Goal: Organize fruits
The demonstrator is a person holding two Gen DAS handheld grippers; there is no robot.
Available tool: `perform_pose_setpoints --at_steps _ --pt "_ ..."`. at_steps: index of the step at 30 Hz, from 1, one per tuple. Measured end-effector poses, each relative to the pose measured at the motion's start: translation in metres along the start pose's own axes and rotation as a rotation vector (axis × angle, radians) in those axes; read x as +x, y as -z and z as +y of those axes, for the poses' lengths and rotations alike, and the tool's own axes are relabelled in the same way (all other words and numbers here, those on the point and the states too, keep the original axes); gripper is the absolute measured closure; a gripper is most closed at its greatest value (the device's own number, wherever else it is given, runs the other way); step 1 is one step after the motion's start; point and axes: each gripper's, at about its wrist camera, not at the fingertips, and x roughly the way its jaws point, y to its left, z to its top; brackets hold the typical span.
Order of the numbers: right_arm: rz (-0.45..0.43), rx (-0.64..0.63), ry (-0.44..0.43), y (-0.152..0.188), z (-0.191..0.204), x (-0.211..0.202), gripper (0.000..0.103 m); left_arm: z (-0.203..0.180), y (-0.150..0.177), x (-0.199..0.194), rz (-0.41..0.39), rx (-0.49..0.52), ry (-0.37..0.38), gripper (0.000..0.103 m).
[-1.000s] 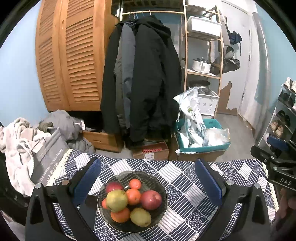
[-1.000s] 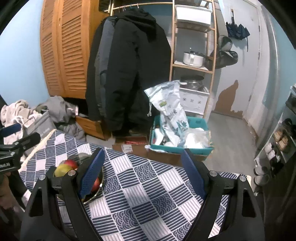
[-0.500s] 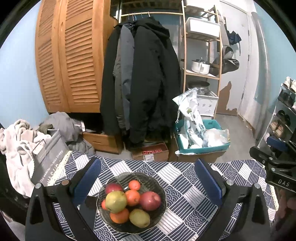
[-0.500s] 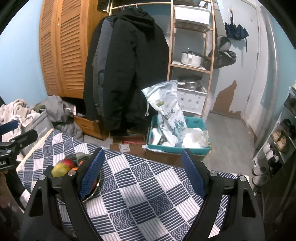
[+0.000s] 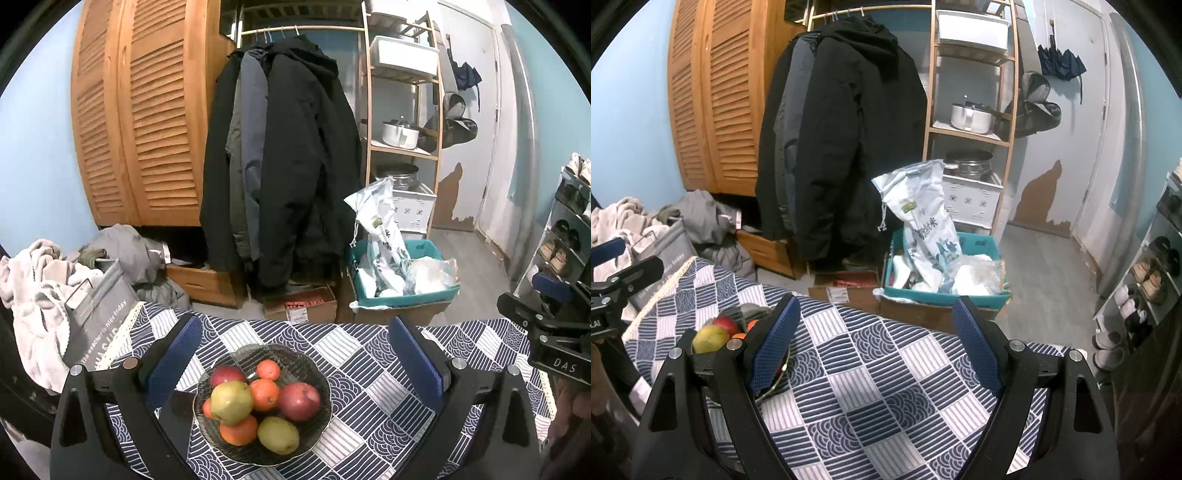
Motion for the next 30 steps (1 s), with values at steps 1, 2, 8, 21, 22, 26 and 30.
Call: perform_pose_setpoints --at_steps 1,2,8,21,22,26,30 --pt "-0.001 0.0 0.0 0.0001 0.0 -0.0001 0.02 -0.0001 -0.0002 0.0002 0.0 0.0 0.002 0.001" --pt "-0.001 -0.001 0.001 0.0001 -0.0002 0.0 0.02 -0.0002 -0.0002 0.0002 0.001 0.0 0.002 0.001" --pt "0.0 -0.001 0.001 0.0 -0.0001 -0.0002 0.02 -0.0007 -0.0002 0.0 0.0 0.001 -0.001 0.001" --pt "0.0 -0.001 0.001 0.0001 -0.0002 -0.0002 0.02 -0.0009 -0.0012 -0.0023 0.007 0.008 -0.01 0.001" --pt "0.001 -0.001 0.0 0.0001 -0.0001 -0.0002 0.02 -0.0009 -0.0017 -0.0029 0.008 0.009 -0.014 0.001" --pt "0.002 -0.003 0.003 0.0006 -0.0015 -0.0004 0.02 -0.0017 -0.0022 -0.0052 0.003 0.01 -0.02 0.001" --pt "0.001 -0.003 0.004 0.0008 -0.0031 -0.0008 0.02 -0.0013 -0.0032 -0.0066 -0.005 0.007 -0.025 0.001"
